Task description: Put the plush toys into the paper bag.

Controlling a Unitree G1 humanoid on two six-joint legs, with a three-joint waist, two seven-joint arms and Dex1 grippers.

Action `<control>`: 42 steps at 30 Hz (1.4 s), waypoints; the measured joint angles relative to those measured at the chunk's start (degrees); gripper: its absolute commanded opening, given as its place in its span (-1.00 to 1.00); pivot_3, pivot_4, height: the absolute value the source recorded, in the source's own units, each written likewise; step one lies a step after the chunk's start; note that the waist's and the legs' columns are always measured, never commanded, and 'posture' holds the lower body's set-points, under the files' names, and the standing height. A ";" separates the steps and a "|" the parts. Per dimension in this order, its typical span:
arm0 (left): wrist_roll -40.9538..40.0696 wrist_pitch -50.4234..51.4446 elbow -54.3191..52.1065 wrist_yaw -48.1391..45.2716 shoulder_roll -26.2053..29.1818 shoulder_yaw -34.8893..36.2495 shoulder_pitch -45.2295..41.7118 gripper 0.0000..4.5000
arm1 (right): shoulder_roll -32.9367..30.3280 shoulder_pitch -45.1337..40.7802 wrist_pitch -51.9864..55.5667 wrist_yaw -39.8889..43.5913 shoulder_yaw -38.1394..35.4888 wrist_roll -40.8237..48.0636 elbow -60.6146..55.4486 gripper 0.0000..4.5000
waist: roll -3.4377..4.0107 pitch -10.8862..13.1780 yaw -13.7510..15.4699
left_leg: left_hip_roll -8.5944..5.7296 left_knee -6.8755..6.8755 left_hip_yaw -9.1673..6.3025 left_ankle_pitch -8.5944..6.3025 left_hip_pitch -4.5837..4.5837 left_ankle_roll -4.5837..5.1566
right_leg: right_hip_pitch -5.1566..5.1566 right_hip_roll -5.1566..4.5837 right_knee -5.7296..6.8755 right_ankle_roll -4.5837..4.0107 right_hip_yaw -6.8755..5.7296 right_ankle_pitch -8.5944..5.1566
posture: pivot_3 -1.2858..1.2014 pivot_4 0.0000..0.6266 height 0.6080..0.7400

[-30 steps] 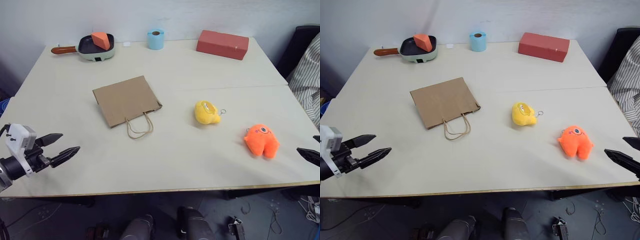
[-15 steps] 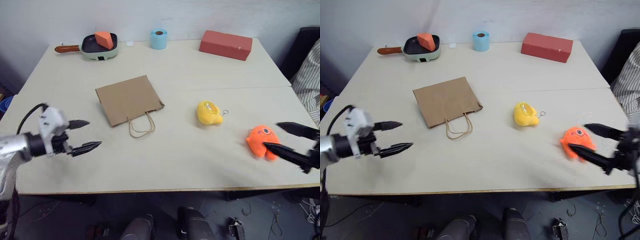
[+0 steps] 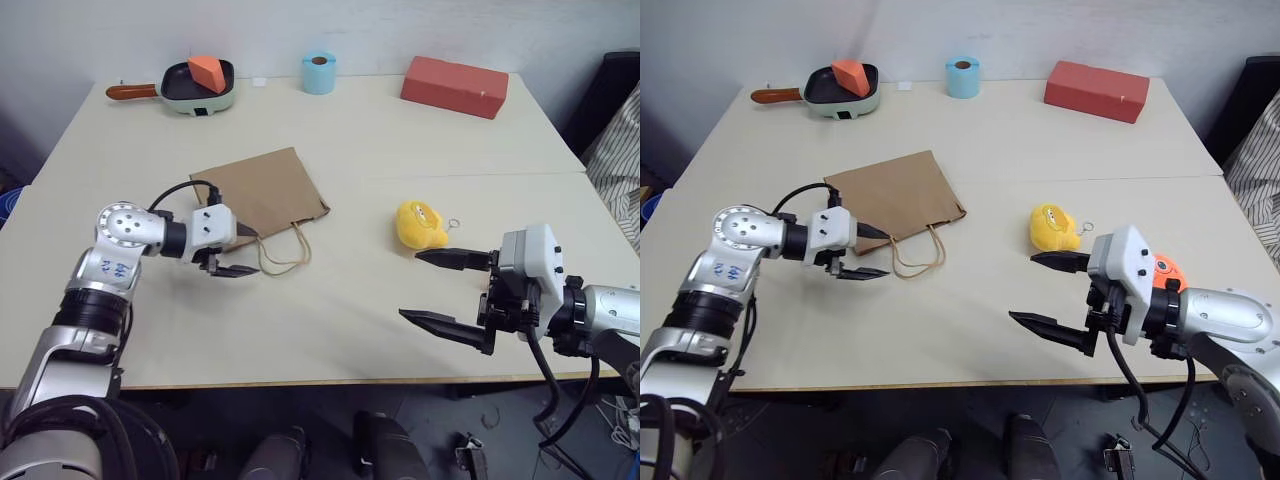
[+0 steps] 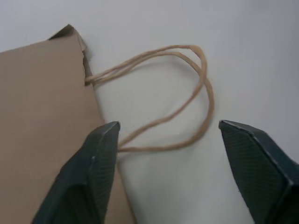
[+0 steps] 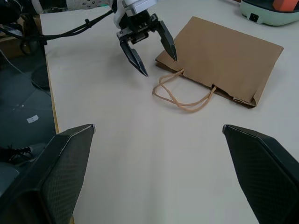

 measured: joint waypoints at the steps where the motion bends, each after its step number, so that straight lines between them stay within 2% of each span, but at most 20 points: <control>1: 0.42 -1.15 1.18 0.09 -0.38 -0.26 -0.46 0.03 | 0.15 0.62 -0.03 -0.22 0.00 -0.02 -0.09 1.00 | -0.03 0.01 -0.01 | 0.00 0.01 0.00 0.00 0.00 0.00 | 0.00 0.00 0.02 0.00 0.01 0.00 | 0.03 -0.52 1.00; 7: 2.94 -6.45 9.53 0.10 -4.08 -1.35 -3.74 -0.84 | 0.71 4.12 -0.03 -2.39 -0.66 -0.10 -1.16 1.00 | -0.10 0.05 -0.12 | 0.00 0.19 0.02 0.00 0.00 0.00 | 0.00 0.01 0.05 0.01 0.03 0.00 | 0.03 -0.52 1.00; 11: 4.70 -8.51 14.09 0.14 -5.85 -1.51 -5.30 -0.84 | 0.72 6.29 -0.41 -2.94 -2.59 -0.07 -2.25 1.00 | -0.12 0.06 -0.04 | -0.02 0.27 0.02 0.00 0.00 0.00 | 0.01 0.01 0.07 0.01 0.03 0.01 | 0.03 -0.52 1.00; 13: 4.78 -8.89 16.00 0.03 -7.16 -1.48 -6.61 -0.99 | 0.72 7.40 -0.85 -3.01 -3.09 -0.27 -2.33 1.00 | -0.18 0.09 0.02 | -0.02 0.32 0.01 -0.01 -0.02 0.02 | 0.02 0.01 0.07 0.02 0.03 0.01 | 0.03 -0.52 1.00; 16: 3.40 -6.40 17.41 -1.89 -8.63 -0.24 -8.42 -1.00 | 1.02 8.28 -1.50 -3.65 -3.17 -1.50 -2.34 1.00 | -0.25 0.13 0.05 | -0.03 0.40 0.00 -0.02 -0.06 0.03 | 0.02 0.01 0.09 0.03 0.02 0.02 | 0.03 -0.52 1.00; 21: -4.80 9.71 11.73 -9.33 -10.15 3.56 -9.74 -1.00 | 2.91 8.76 -2.94 -5.45 -2.67 -4.20 -2.33 1.00 | -0.29 0.15 -0.23 | -0.03 0.51 -0.01 -0.03 -0.17 0.04 | -0.07 0.01 0.38 0.03 0.02 0.02 | 0.03 -0.52 1.00; 27: -17.41 37.05 -5.30 -14.38 -8.98 7.63 -10.46 -1.00 | 6.95 2.92 -3.06 -9.53 1.16 -4.91 -0.45 1.00 | -0.30 0.16 -1.07 | -0.03 0.73 -0.02 -0.04 -0.34 0.01 | -0.24 0.01 0.61 0.03 0.05 0.02 | 0.03 -0.52 1.00; 30: -21.91 45.33 -14.25 -13.15 -8.55 9.02 -8.53 -1.00 | 9.41 -1.39 -2.20 -11.43 4.65 -5.03 1.50 0.72 | -0.28 0.15 -1.66 | -0.03 0.72 -0.04 -0.05 -0.31 0.00 | -0.25 0.01 0.63 0.02 0.05 0.01 | 0.03 -0.52 1.00; 35: -27.52 53.98 -25.84 -5.87 -12.03 10.66 -1.15 -1.00 | 13.93 -8.97 -2.20 -13.16 13.17 -9.22 6.67 -0.08 | -0.26 0.14 -1.81 | -0.02 0.74 -0.06 -0.08 -0.31 -0.05 | -0.33 0.10 0.71 0.00 0.09 0.00 | 0.03 -0.52 1.00; 40: -30.45 56.16 -34.41 0.58 -14.06 11.18 3.50 -1.00 | 17.53 -12.76 -2.66 -13.79 20.40 -16.37 15.01 -0.87 | -0.26 0.14 -1.55 | -0.06 0.80 -0.05 -0.08 -0.37 -0.05 | -0.38 0.05 0.74 0.00 0.07 0.01 | 0.03 -0.52 1.00; 41: -31.32 56.67 -35.17 1.76 -14.23 11.57 3.79 -1.00 | 18.10 -13.38 -2.74 -13.74 21.30 -17.60 16.30 -0.99 | -0.26 0.14 -1.60 | -0.07 0.81 -0.04 -0.08 -0.37 -0.05 | -0.39 0.05 0.75 0.00 0.09 0.01 | 0.03 -0.52 1.00; 42: -31.88 57.12 -36.22 2.65 -14.39 11.97 3.91 -1.00 | 18.37 -14.07 -2.89 -13.62 22.23 -18.55 17.32 -0.99 | -0.26 0.14 -1.66 | -0.08 0.81 -0.03 -0.08 -0.39 -0.05 | -0.44 0.05 0.78 0.00 0.10 0.01 | 0.03 -0.52 1.00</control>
